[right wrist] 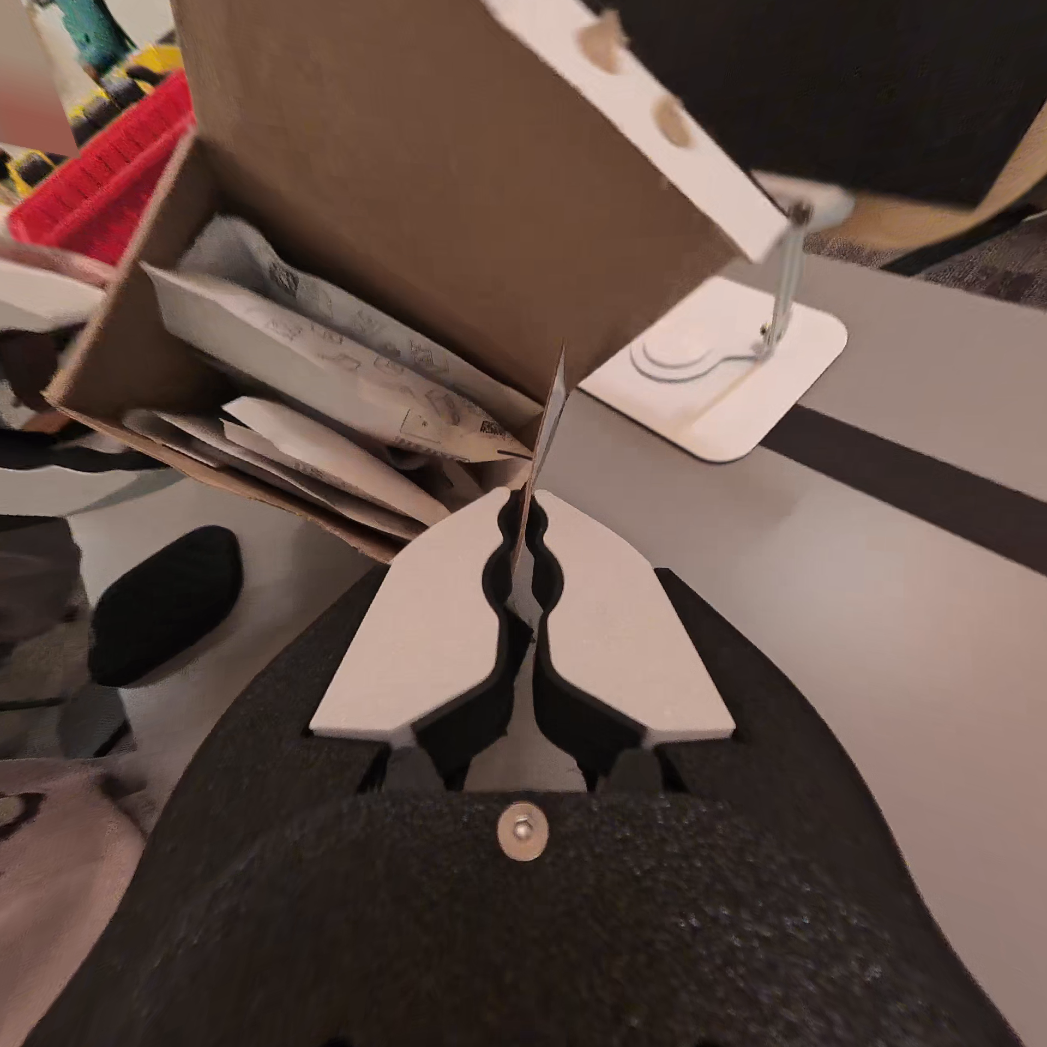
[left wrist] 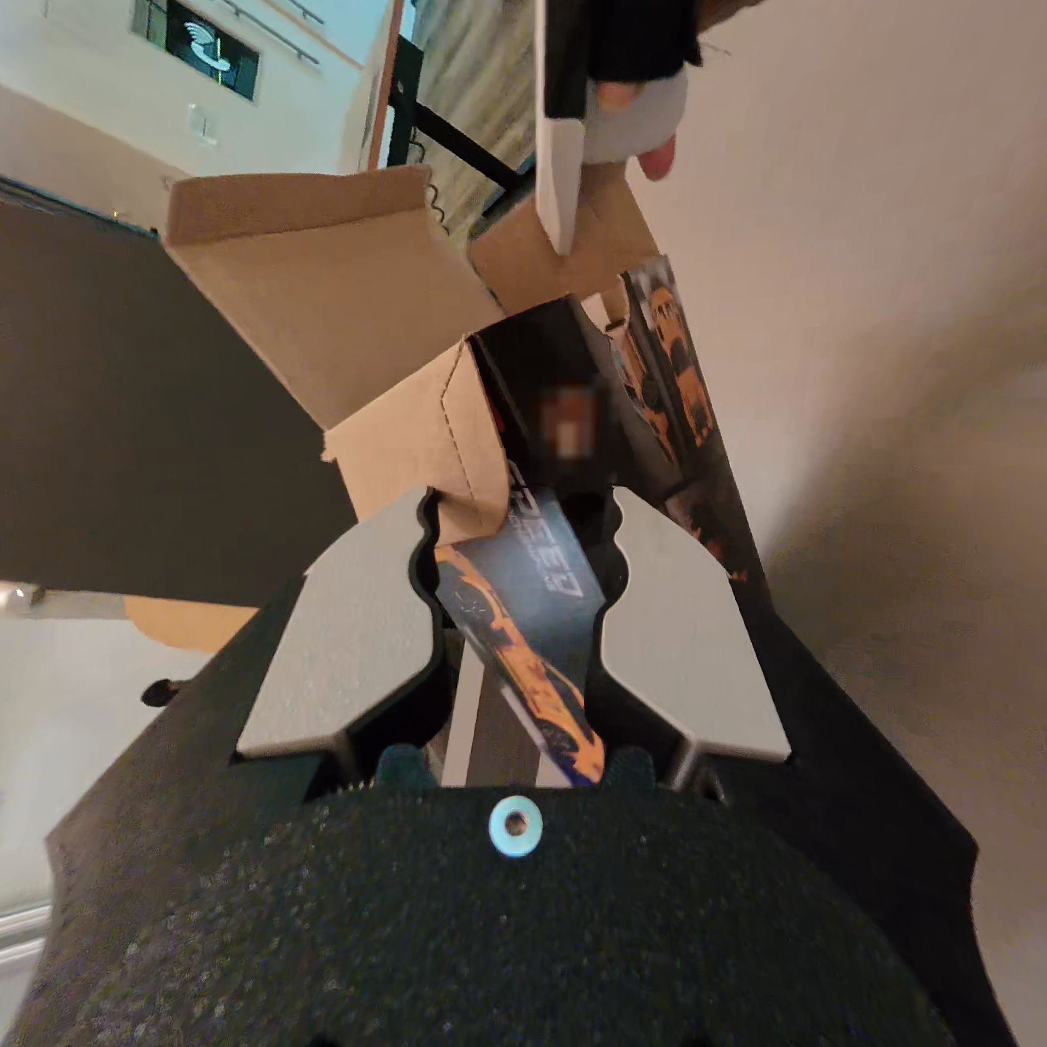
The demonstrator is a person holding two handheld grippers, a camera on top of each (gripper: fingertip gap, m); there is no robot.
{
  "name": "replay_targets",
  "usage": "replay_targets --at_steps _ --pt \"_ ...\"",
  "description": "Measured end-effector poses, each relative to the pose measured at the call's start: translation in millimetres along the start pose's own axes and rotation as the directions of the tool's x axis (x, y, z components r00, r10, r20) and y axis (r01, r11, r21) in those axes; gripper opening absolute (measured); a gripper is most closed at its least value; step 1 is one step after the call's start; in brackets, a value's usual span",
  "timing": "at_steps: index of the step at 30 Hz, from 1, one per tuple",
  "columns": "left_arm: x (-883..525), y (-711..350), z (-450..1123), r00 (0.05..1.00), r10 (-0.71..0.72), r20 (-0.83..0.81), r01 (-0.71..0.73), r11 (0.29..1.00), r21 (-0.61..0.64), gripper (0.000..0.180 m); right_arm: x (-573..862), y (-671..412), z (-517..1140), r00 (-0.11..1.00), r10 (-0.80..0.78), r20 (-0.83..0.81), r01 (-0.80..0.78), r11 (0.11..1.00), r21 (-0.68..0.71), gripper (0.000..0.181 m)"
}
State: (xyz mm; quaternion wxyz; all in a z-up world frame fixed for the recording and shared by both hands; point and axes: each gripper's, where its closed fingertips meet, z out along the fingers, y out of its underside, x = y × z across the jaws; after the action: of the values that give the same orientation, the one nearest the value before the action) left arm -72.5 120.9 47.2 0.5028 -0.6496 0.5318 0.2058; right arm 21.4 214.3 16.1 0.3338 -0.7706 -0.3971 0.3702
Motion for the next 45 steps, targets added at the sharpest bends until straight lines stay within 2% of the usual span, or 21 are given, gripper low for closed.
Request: replay_targets --at_steps 1,6,11,14,16,18,22,23,25,27,32,38,41,45 --pt "-4 2 -6 1.000 -0.012 0.008 0.012 1.000 -0.003 0.055 -4 -11 -6 1.000 -0.004 -0.001 0.004 1.000 0.003 0.001" --pt "-14 6 -36 0.998 -0.024 0.057 0.024 1.000 0.008 0.061 -21 -38 -19 0.994 -0.081 -0.073 0.079 0.996 -0.036 0.001" --pt "-18 -11 -61 0.990 0.098 0.105 -0.098 0.995 -0.004 0.064 -52 -56 -12 0.982 -0.172 -0.079 0.166 0.983 -0.080 0.001" --pt "-11 -22 -76 0.984 0.174 0.048 -0.171 0.984 -0.055 0.058 -74 -66 -4 0.966 -0.244 -0.081 0.235 0.966 -0.112 0.000" --pt "1 -25 -86 0.978 0.202 -0.061 -0.204 0.978 -0.046 0.055 -85 -70 1 0.954 -0.288 -0.080 0.276 0.951 -0.140 0.000" --pt "14 -28 -99 0.968 0.132 -0.216 -0.137 0.991 -0.009 0.052 -87 -74 4 0.936 -0.336 -0.100 0.318 0.934 -0.165 0.000" --pt "21 -34 -118 0.920 0.105 -0.377 -0.091 0.994 0.055 0.052 -81 -76 10 0.926 -0.361 -0.107 0.336 0.921 -0.198 0.000" --pt "18 -41 -123 0.913 0.095 -0.397 -0.066 0.994 0.087 0.051 -81 -77 11 0.930 -0.356 -0.095 0.334 0.923 -0.193 0.000" --pt "-6 -48 -121 0.933 0.062 -0.355 -0.025 0.994 0.107 0.036 -84 -77 12 0.929 -0.363 -0.070 0.346 0.920 -0.185 0.000" --pt "-23 -37 -107 0.943 0.090 -0.319 -0.085 0.996 0.032 0.032 -86 -77 13 0.925 -0.375 -0.058 0.360 0.915 -0.180 0.000" --pt "6 3 -74 0.842 0.229 -0.489 -0.338 0.930 -0.147 0.037 -87 -78 16 0.916 -0.398 -0.055 0.383 0.906 -0.181 0.000" --pt "24 3 -65 0.795 0.284 -0.536 -0.409 0.904 -0.128 0.033 -86 -78 17 0.928 -0.372 -0.019 0.364 0.917 -0.164 0.001" --pt "27 0 -59 0.799 0.325 -0.506 -0.436 0.893 -0.115 0.019 -82 -77 20 0.927 -0.374 -0.021 0.365 0.915 -0.172 0.003" --pt "30 -2 -61 0.813 0.346 -0.469 -0.438 0.894 -0.099 0.017 -83 -79 19 0.939 -0.342 0.044 0.344 0.922 -0.177 0.001"
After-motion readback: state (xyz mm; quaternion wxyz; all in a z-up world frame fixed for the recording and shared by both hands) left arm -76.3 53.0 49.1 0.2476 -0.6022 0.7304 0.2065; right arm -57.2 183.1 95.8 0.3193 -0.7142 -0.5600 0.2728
